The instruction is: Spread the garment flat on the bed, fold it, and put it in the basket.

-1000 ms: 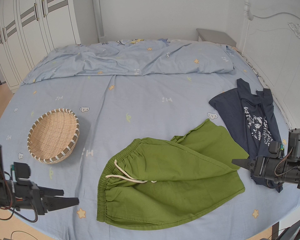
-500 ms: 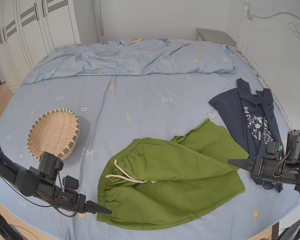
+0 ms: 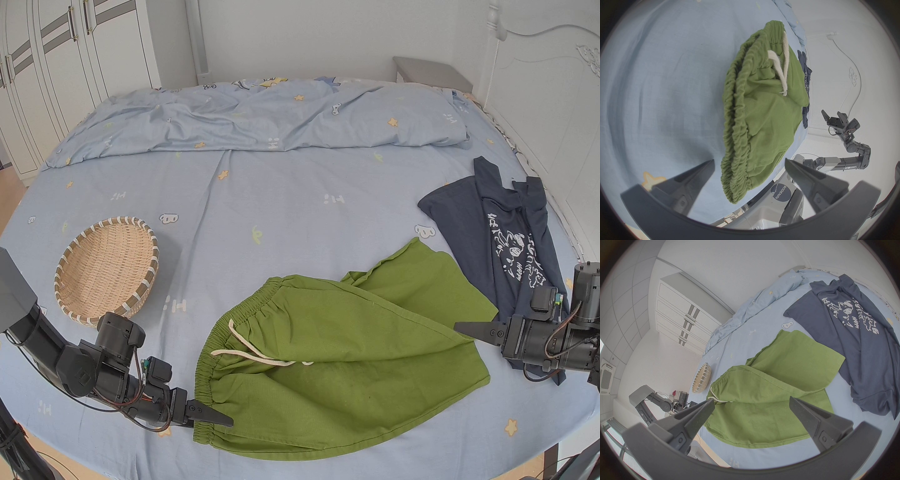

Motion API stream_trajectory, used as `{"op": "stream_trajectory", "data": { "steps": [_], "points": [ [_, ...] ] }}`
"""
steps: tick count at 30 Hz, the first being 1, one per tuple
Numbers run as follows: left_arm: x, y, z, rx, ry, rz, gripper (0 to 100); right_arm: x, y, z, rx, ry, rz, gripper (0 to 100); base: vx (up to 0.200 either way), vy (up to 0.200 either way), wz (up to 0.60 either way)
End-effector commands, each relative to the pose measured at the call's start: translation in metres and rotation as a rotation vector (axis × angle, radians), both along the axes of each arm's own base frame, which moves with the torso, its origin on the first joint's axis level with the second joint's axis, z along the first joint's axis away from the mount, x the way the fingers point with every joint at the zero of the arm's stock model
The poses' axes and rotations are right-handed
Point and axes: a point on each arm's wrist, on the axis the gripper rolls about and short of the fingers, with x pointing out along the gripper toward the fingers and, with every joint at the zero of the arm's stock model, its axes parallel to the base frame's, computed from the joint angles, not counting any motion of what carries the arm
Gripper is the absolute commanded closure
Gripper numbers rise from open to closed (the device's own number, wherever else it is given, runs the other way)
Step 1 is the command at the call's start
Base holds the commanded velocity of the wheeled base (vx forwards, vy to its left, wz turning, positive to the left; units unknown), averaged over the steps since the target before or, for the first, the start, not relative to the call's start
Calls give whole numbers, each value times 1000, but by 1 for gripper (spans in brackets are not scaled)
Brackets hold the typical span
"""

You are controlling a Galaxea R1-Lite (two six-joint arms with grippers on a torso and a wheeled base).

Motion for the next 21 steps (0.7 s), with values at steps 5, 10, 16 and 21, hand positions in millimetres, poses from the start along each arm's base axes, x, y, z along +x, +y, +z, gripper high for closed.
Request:
{"op": "stream_trajectory", "data": {
  "steps": [5,10,16,21],
  "points": [
    [1,1,0,-1,-10,5,100,0,-1,-4,-4,18,-2,0,0,0,0],
    [-6,9,8,-3,-22,43,100,-4,-1,-10,-4,58,15,0,0,0,0],
    [-29,42,17,-11,-49,180,100,-13,-7,-24,36,193,82,0,0,0,0],
    [-45,56,13,-13,-20,248,100,-10,-15,-40,14,335,62,0,0,0,0]
  ]
}}
